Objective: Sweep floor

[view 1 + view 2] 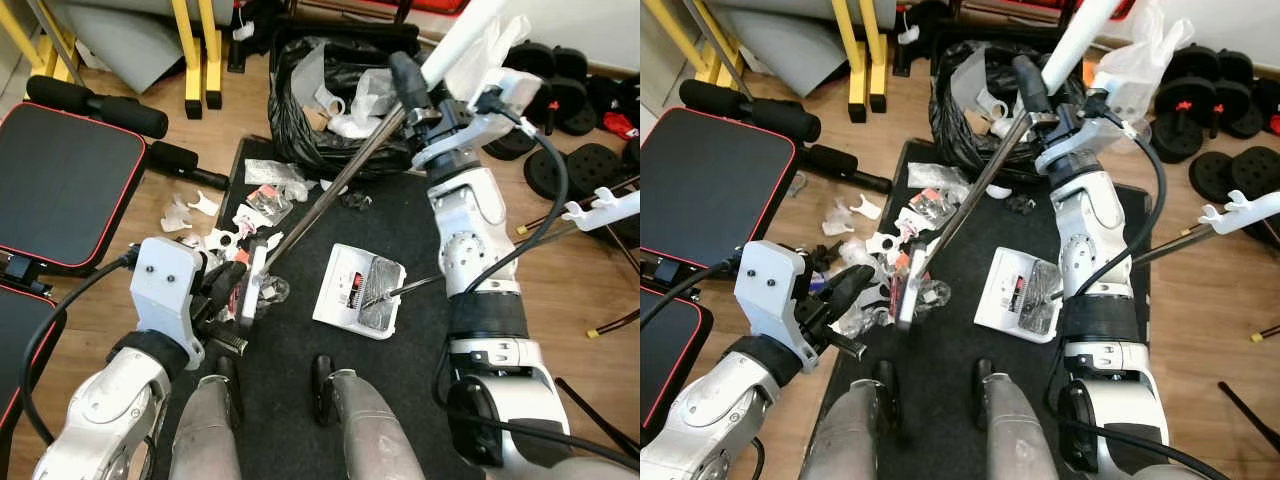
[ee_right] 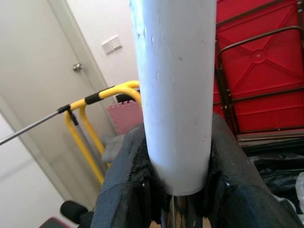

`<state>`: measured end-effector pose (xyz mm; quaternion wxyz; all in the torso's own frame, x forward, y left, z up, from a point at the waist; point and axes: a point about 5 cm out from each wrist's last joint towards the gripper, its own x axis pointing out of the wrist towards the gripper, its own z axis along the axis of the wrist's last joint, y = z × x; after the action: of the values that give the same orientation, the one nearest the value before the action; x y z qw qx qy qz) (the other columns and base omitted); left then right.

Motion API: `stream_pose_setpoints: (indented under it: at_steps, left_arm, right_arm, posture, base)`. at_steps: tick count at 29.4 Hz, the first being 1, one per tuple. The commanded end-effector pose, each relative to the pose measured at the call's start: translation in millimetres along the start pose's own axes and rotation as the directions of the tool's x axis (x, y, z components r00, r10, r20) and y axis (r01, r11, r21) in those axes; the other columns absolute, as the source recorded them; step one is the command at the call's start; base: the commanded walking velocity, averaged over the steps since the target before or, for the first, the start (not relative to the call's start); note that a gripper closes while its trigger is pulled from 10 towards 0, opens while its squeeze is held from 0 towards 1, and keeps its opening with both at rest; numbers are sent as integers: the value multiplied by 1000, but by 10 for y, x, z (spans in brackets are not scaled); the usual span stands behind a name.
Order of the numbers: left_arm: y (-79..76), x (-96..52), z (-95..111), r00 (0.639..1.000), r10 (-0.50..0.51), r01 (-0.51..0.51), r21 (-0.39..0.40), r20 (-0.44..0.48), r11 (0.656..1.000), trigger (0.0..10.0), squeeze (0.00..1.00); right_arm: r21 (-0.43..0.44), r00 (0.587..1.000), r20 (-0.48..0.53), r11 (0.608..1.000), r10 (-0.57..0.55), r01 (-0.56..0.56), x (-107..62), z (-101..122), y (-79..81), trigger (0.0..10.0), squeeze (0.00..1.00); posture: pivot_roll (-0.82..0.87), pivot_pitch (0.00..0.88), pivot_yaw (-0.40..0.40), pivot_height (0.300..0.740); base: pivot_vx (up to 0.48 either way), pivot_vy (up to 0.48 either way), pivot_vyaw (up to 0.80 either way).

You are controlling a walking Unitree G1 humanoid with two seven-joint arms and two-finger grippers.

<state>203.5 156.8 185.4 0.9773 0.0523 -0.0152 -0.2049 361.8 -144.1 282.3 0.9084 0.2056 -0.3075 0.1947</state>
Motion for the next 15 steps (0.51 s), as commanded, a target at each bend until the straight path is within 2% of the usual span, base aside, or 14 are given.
stream_pose_setpoints:
  at_steps: [1, 6, 11, 15]
  left_arm:
    - [-31, -51, -24, 999, -24, 23, -13, -26, 1000, 10000, 0]
    - [-45, -87, -7, 999, -26, 26, -18, -29, 1000, 10000, 0]
    - [-106, -116, 31, 999, -40, 40, -37, -21, 999, 10000, 0]
    - [-121, -138, 36, 998, -50, 49, -46, -28, 998, 10000, 0]
  right_arm:
    - [5, 998, 56, 1000, -2, 2, -13, 40, -23, 10000, 0]
    - [-3, 999, 48, 1000, -12, 12, -6, -44, -46, 10000, 0]
    - [44, 996, 69, 998, -53, 50, 42, -90, -145, 10000, 0]
    - [59, 997, 58, 997, -50, 46, 57, -141, -153, 10000, 0]
  posture:
    - [-103, 516, -167, 740]
    - [-104, 513, -163, 740]
    - [-118, 524, -162, 740]
    - [-118, 533, -164, 740]
  base:
    - [0, 0, 0]
    - [0, 0, 0]
    - [0, 0, 0]
    - [0, 0, 0]
